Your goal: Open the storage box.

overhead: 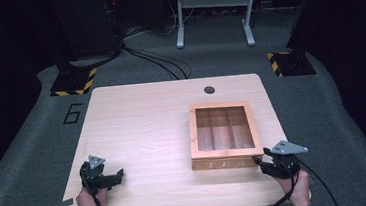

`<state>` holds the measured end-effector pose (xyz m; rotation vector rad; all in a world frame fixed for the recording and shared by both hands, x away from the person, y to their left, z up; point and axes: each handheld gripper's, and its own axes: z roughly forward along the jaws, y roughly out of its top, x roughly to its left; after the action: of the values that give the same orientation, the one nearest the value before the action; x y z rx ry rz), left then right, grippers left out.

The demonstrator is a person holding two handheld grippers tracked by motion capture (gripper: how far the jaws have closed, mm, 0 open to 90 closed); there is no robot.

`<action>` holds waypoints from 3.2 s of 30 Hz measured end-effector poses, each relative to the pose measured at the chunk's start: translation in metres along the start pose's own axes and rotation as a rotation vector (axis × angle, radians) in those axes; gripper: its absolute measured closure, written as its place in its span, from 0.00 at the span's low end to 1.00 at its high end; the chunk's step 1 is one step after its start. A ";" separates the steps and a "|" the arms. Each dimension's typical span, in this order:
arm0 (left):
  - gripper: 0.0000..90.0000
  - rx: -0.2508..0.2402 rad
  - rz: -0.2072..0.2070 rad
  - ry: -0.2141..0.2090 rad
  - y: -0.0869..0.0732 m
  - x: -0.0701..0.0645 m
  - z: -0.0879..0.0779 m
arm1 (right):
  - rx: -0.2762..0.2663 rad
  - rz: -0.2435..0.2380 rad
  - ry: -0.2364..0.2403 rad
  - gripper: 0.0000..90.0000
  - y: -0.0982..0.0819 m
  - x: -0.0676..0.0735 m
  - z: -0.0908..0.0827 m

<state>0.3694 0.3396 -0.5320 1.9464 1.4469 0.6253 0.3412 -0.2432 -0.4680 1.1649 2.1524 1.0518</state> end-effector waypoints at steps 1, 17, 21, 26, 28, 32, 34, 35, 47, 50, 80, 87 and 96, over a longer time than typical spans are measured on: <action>0.01 0.000 0.000 0.000 0.000 0.000 0.000 | 0.000 0.000 0.000 0.53 0.000 0.000 0.000; 0.01 0.000 0.000 0.000 0.000 0.000 0.000 | -0.046 -0.025 -0.048 0.45 0.014 0.004 -0.004; 0.01 0.000 0.000 0.000 0.000 0.000 0.000 | -0.056 -0.028 -0.053 0.44 0.017 0.004 -0.004; 0.01 0.000 0.000 0.000 0.000 0.000 0.000 | -0.074 -0.025 -0.065 0.44 0.025 0.003 -0.007; 0.01 0.000 0.000 0.000 0.000 0.000 0.000 | -0.083 -0.029 -0.069 0.44 0.027 0.002 -0.007; 0.01 0.000 0.000 0.000 0.000 0.000 0.000 | -0.103 -0.027 -0.078 0.44 0.033 0.001 -0.009; 0.01 0.000 0.000 0.000 0.000 0.000 0.000 | -0.115 -0.025 -0.082 0.44 0.036 0.000 -0.010; 0.01 -0.001 -0.001 0.000 0.000 0.000 0.000 | -0.121 -0.020 -0.083 0.44 0.038 0.000 -0.011; 0.01 0.000 0.000 0.000 0.000 0.000 0.000 | -0.200 -0.012 -0.109 0.47 0.058 -0.004 -0.018; 0.01 0.000 -0.001 0.000 0.000 0.000 0.000 | -0.202 -0.014 -0.115 0.49 0.061 -0.006 -0.018; 0.01 -0.001 -0.001 0.000 0.000 0.000 0.000 | -0.232 -0.030 -0.125 0.57 0.106 -0.027 -0.019; 0.01 -0.004 -0.002 0.002 0.000 0.000 0.000 | -0.237 -0.032 -0.134 0.63 0.115 -0.033 -0.018; 0.01 -0.001 -0.001 -0.002 0.000 0.000 0.000 | -0.227 -0.056 -0.149 0.68 0.125 -0.038 -0.017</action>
<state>0.3693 0.3396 -0.5321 1.9447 1.4467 0.6237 0.4106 -0.2393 -0.3554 1.0376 1.8858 1.1149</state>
